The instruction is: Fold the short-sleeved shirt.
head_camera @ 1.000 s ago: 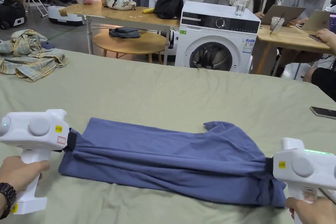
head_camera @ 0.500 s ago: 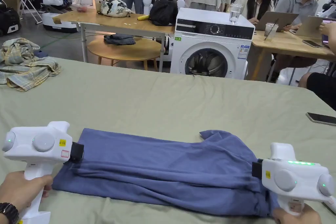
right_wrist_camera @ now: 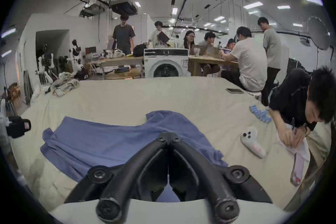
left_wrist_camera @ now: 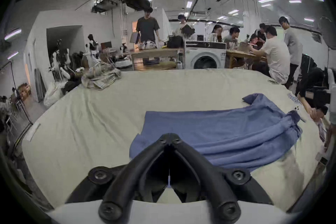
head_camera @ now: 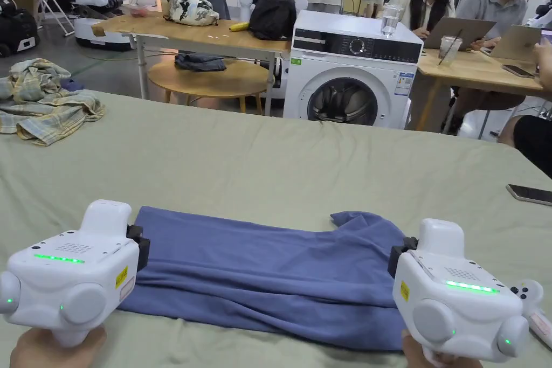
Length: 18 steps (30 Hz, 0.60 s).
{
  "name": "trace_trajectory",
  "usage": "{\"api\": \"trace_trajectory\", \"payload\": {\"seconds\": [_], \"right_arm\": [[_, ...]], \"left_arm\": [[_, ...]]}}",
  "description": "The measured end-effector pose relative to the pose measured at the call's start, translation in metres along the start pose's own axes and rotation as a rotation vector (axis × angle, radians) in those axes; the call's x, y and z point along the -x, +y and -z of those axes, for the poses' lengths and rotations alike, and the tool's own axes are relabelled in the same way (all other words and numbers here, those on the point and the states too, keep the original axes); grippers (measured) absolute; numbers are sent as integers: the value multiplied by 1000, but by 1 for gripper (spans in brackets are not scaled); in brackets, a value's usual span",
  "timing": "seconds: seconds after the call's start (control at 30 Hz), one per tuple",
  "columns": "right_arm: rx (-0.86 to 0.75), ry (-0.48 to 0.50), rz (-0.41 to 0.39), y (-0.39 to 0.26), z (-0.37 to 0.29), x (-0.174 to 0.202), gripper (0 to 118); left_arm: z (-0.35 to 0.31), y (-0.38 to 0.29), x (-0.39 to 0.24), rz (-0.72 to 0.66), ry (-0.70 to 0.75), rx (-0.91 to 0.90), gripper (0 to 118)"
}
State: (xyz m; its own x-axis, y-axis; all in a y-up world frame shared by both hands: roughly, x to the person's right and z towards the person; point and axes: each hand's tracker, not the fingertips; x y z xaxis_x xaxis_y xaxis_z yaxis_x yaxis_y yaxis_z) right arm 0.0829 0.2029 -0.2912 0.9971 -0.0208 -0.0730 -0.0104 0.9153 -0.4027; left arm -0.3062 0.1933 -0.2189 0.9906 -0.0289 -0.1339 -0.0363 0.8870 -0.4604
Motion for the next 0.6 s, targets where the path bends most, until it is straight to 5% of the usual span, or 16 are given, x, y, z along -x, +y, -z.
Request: {"api": "trace_trajectory", "payload": {"seconds": [0.47,0.5,0.57,0.6], "right_arm": [[80,15,-61,-29,6,2,0],[87,12,-67,-30,7,2,0],[96,9,-71,-31,8,0,0],[99,9,-72,-32,8,-1,0]], "left_arm": [[54,-5,82,-136,-47,496,0],[57,-4,82,-150,-55,548,5],[74,-7,86,-162,-64,623,39],[81,-10,86,-160,-47,657,45]]}}
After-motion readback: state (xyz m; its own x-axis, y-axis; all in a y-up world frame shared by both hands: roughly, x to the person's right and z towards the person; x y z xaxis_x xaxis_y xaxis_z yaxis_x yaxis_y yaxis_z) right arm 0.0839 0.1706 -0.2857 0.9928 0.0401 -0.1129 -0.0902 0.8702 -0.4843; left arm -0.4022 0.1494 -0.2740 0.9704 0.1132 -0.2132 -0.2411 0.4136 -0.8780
